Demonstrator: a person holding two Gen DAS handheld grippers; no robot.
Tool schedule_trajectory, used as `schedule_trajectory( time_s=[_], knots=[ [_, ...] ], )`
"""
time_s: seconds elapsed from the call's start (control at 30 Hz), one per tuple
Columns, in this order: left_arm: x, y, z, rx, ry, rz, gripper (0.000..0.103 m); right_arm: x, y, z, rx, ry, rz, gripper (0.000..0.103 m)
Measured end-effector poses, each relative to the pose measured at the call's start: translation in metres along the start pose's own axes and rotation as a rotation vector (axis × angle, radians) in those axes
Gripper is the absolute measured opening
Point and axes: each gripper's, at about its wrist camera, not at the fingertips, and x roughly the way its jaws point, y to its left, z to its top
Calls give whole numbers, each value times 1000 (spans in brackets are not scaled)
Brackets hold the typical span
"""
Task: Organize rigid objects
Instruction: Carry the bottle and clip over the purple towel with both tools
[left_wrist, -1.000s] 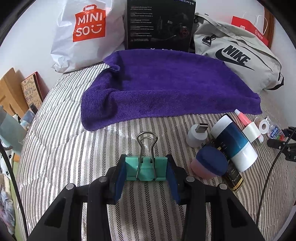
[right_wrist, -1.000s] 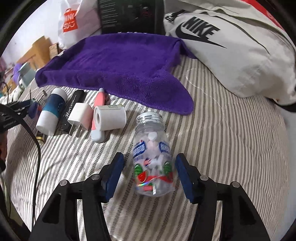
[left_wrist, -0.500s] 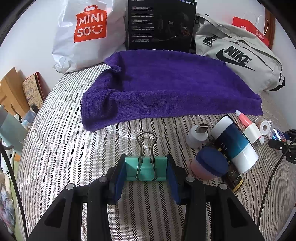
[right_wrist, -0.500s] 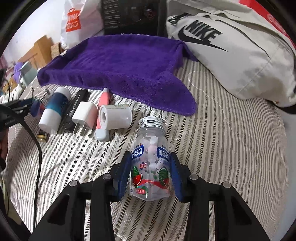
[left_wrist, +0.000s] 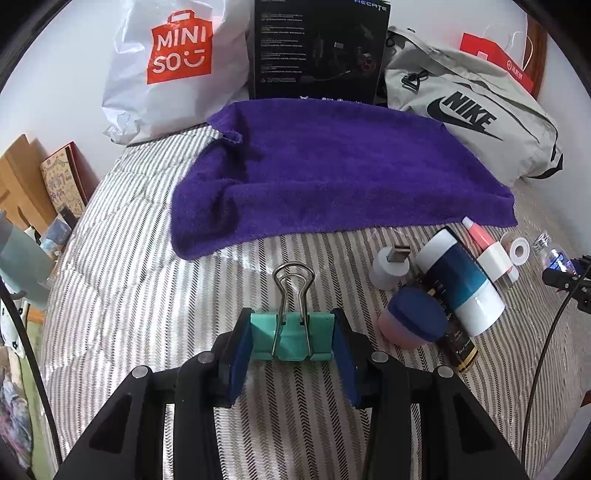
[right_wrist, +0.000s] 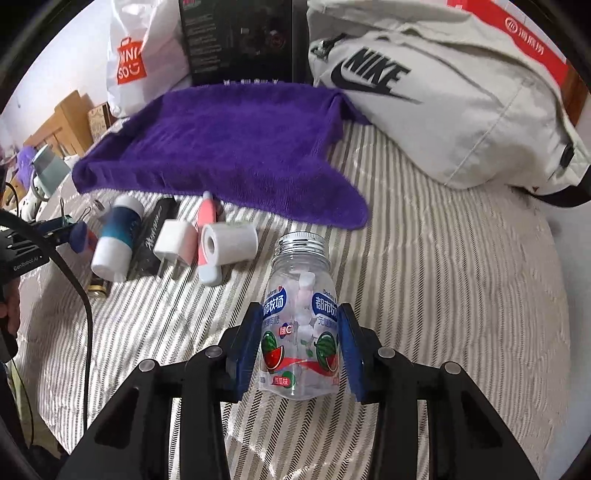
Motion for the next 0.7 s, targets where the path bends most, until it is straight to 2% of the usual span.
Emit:
schedule_trajectory(
  time_s=[0.37,0.7],
  knots=[
    [-21,15,19,-44,-35,2,39,-15,8,29,-25,-40,37,41],
    [-34,30,48,-63,-73,-1,39,-13,21,72,-57,-77,85,41]
  ],
)
